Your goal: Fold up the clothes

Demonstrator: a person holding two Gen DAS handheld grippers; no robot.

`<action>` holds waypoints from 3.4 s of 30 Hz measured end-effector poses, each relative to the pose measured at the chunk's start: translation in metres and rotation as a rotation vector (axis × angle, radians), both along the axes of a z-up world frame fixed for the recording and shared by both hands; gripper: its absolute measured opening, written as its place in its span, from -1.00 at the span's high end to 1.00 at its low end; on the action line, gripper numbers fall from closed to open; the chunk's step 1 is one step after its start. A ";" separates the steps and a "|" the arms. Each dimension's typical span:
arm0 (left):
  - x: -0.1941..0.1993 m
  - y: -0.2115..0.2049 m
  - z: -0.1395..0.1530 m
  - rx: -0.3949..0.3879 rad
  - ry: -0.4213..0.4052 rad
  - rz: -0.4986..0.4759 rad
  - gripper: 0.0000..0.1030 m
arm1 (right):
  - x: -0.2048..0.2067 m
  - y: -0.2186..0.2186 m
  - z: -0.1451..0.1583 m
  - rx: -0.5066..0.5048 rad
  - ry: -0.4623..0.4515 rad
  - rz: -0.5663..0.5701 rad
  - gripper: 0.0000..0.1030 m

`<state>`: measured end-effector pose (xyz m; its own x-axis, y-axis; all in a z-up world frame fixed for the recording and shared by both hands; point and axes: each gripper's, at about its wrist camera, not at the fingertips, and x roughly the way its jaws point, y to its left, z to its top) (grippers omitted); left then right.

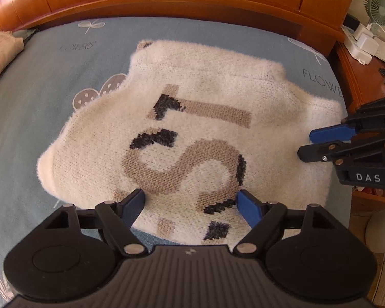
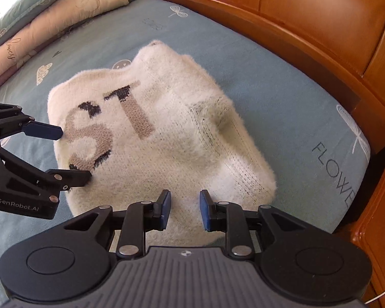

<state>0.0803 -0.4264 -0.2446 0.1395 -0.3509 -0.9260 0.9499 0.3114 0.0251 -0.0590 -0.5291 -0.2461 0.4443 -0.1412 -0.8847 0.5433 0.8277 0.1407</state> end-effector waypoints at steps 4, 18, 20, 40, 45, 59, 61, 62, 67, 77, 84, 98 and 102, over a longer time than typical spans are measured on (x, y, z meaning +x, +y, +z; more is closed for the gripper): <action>0.001 -0.009 0.022 -0.049 -0.062 -0.035 -0.44 | -0.001 -0.004 0.006 0.020 -0.025 -0.039 0.45; 0.033 -0.105 0.018 -0.181 -0.043 -0.075 -0.44 | -0.020 0.002 0.010 -0.024 -0.088 -0.127 0.32; 0.037 -0.118 0.013 -0.185 -0.033 -0.076 -0.44 | -0.022 0.003 0.008 -0.012 -0.089 -0.123 0.32; 0.025 -0.020 0.038 -0.162 0.076 0.187 -0.47 | -0.017 0.011 0.031 0.097 -0.110 -0.076 0.12; 0.025 -0.017 0.015 -0.105 0.104 0.219 -0.47 | -0.007 0.022 0.016 0.125 -0.074 -0.059 0.12; 0.014 -0.005 0.031 -0.087 -0.011 0.160 -0.72 | -0.014 0.027 0.028 0.136 -0.053 -0.091 -0.01; 0.014 0.009 0.046 -0.096 -0.021 0.176 -0.73 | -0.018 0.027 0.037 0.124 -0.044 -0.085 -0.01; 0.014 0.016 0.054 -0.096 -0.023 0.188 -0.73 | -0.021 0.028 0.041 0.118 -0.041 -0.083 -0.02; 0.007 0.047 0.087 -0.068 -0.062 0.219 -0.74 | -0.027 0.033 0.065 0.077 -0.017 -0.112 -0.16; -0.021 0.102 0.150 -0.111 -0.038 0.279 -0.83 | -0.048 0.075 0.136 -0.001 0.000 -0.221 -0.73; -0.034 0.125 0.182 -0.099 -0.051 0.281 -0.84 | -0.057 0.109 0.176 -0.008 -0.041 -0.174 -0.76; -0.040 0.139 0.204 -0.098 0.023 0.330 -0.84 | -0.055 0.131 0.211 -0.030 -0.064 -0.132 -0.76; -0.041 0.139 0.203 -0.072 0.035 0.332 -0.84 | -0.055 0.128 0.211 -0.005 -0.048 -0.132 -0.76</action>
<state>0.0394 -0.2877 -0.0415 0.2260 -0.3564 -0.9066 0.7961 0.6039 -0.0389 -0.1139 -0.4009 -0.0348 0.4631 -0.2057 -0.8621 0.6406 0.7499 0.1652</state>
